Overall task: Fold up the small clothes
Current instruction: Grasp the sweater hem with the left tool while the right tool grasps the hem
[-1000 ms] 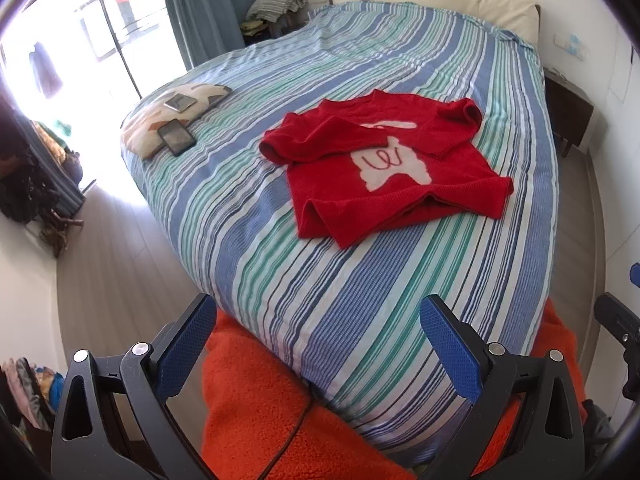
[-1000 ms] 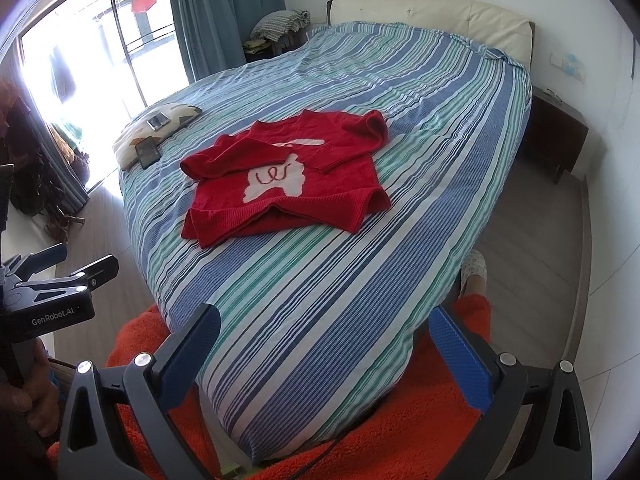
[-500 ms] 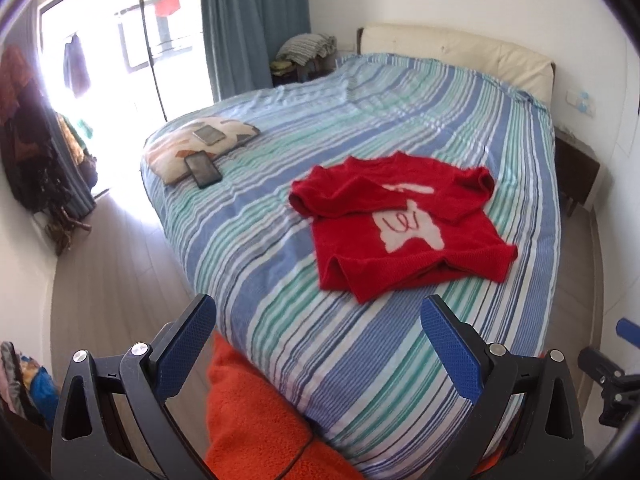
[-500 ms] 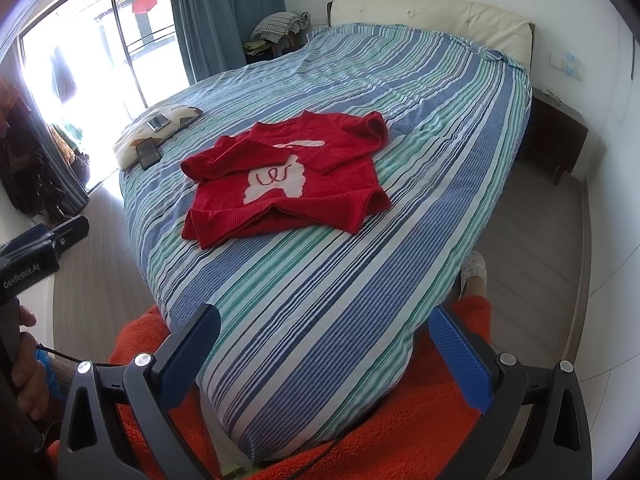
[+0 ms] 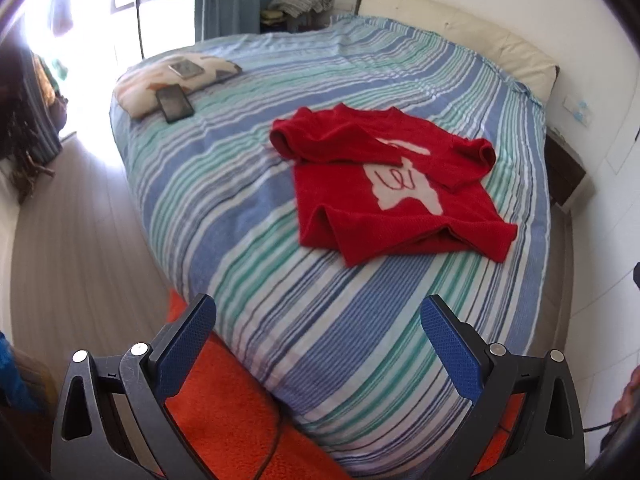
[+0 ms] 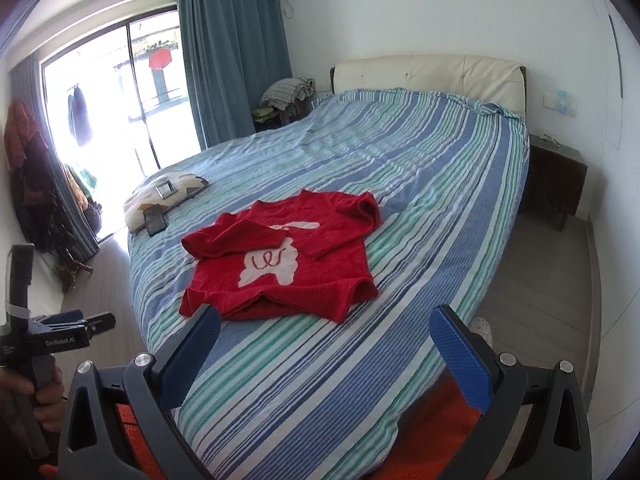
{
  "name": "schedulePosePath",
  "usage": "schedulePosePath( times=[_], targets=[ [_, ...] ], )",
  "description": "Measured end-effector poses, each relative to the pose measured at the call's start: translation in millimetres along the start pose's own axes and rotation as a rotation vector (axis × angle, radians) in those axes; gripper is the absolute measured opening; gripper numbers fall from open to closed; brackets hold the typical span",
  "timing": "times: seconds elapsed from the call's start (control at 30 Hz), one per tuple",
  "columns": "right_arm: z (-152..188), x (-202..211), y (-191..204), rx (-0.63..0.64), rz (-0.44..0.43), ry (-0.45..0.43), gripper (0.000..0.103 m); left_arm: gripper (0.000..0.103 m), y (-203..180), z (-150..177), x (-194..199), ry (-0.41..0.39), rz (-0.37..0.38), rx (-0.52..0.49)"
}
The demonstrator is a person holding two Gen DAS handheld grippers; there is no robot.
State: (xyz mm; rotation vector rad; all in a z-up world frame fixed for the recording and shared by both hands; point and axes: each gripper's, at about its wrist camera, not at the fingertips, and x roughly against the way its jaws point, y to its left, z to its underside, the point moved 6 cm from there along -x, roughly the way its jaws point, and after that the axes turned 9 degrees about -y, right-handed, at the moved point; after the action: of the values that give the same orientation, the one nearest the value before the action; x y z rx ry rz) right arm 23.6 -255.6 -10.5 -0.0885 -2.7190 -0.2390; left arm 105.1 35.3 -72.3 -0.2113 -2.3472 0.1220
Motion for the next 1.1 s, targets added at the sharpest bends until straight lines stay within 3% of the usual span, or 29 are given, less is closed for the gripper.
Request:
schedulePosePath(
  times=[0.03,0.1,0.23,0.37,0.5,0.53,0.6,0.63,0.67,0.7,0.83,0.93,1.1],
  targets=[
    [5.6,-9.2,-4.2,-0.004,-0.014,0.003,0.103,0.102,4.3,3.7,-10.6,0.019,0.025,0.042],
    [26.2,-38.5,-14.6,-0.033,-0.033,0.092,0.103,0.102,11.0,7.3,-33.1,0.043,0.071,0.102],
    [69.2,-91.2,-29.9,-0.156,-0.121,0.205,0.102,0.101,15.1,0.0,-83.6,0.044,0.137,0.141],
    [97.6,-148.5,-42.7,-0.431,-0.268,0.305,0.083,0.100,13.6,-7.6,-134.7,0.102,0.185,0.220],
    [100.5,-195.6,-59.3,-0.621,-0.256,0.288,0.079,0.096,-1.5,-15.7,-167.7,0.135,0.195,0.216],
    [99.2,-205.7,-58.5,-0.628,-0.263,0.288,0.078,0.091,-5.5,-17.0,-175.0,0.147,0.201,0.213],
    [97.9,-224.8,-51.2,-0.596,-0.281,0.326,0.063,0.072,-12.3,-18.6,-187.0,0.175,0.180,0.204],
    [97.2,-230.7,-47.7,-0.578,-0.292,0.352,0.042,0.028,-14.5,-19.3,-190.6,0.190,0.181,0.196],
    [96.8,-232.9,-44.9,-0.555,-0.287,0.382,0.011,0.013,-14.2,-19.4,-191.9,0.215,0.189,0.196],
    [93.6,-229.5,-44.3,-0.532,-0.273,0.399,0.005,0.012,-12.4,-21.2,-185.7,0.214,0.214,0.218],
    [71.6,-176.7,-49.6,-0.484,-0.344,0.404,0.005,0.010,2.9,-22.8,-133.8,0.179,0.302,0.181],
    [75.0,-143.6,-63.4,-0.443,-0.333,0.457,0.005,0.005,10.8,-4.6,-108.9,0.226,0.336,0.150],
    [118.7,-147.4,-78.2,-0.412,-0.229,0.582,0.005,0.003,14.3,48.6,-124.2,0.337,0.253,0.060]
  ],
)
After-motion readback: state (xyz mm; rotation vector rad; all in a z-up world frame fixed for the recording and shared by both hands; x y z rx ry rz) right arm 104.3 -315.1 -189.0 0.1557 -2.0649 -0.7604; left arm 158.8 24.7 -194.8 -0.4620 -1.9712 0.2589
